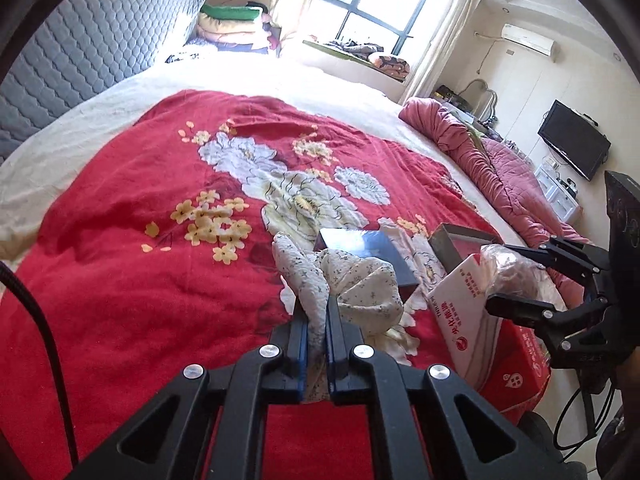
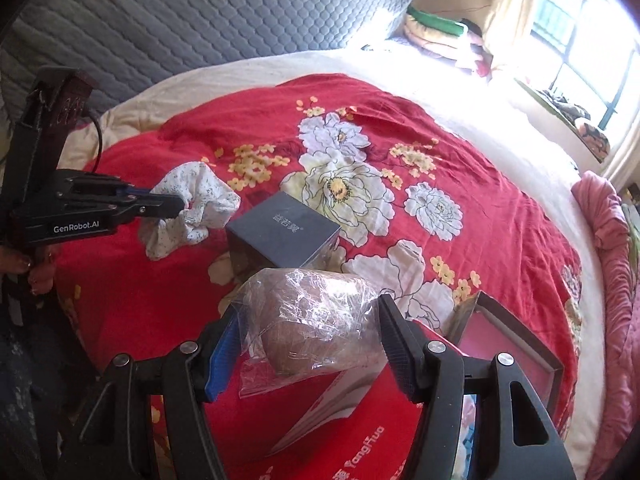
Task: Organize soft objects
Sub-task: 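Carry the scrunchie with the left tool to the pink tray while the right tool carries the wrapped ball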
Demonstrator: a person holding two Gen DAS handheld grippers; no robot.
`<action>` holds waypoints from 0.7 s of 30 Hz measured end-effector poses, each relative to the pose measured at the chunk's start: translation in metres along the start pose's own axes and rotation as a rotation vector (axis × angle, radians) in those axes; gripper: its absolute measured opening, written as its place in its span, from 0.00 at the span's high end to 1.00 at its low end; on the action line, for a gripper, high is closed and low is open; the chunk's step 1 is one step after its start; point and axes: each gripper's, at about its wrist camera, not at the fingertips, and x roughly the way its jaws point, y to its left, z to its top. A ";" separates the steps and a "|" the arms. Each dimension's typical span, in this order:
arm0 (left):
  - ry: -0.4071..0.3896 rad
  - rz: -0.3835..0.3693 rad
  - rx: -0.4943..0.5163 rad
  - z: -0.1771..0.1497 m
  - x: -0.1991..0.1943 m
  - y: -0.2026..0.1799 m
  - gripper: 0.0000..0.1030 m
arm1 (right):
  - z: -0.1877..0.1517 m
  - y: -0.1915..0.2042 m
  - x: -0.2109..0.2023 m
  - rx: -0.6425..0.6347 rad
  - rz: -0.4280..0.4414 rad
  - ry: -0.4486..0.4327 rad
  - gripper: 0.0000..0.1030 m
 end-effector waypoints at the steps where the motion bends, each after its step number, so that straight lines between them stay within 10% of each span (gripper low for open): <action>1: -0.014 -0.001 0.015 0.002 -0.008 -0.008 0.93 | -0.002 0.000 -0.007 0.014 0.003 -0.015 0.36; 21: -0.051 -0.094 0.337 0.005 -0.048 -0.191 0.93 | -0.096 -0.054 -0.153 0.358 -0.162 -0.329 0.36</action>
